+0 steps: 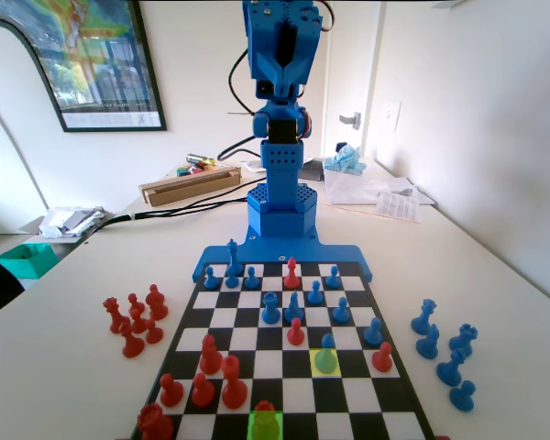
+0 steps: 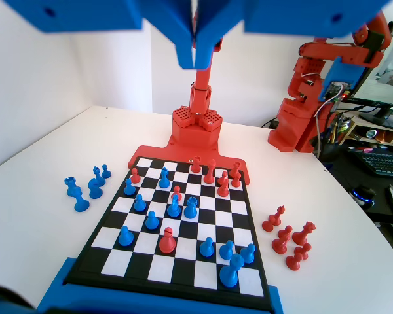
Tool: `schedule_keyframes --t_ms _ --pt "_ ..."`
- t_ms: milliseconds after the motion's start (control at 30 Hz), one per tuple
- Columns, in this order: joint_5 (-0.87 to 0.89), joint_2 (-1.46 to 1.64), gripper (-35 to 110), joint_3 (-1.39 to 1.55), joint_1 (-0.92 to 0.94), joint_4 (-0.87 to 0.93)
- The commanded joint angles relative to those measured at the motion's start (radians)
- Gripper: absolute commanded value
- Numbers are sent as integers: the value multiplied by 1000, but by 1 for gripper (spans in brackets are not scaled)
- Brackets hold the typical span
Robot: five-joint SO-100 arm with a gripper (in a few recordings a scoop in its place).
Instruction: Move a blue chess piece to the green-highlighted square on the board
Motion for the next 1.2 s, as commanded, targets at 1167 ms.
schedule_keyframes --t_ms 1167 --pt "-9 20 4 -9 -15 -18"
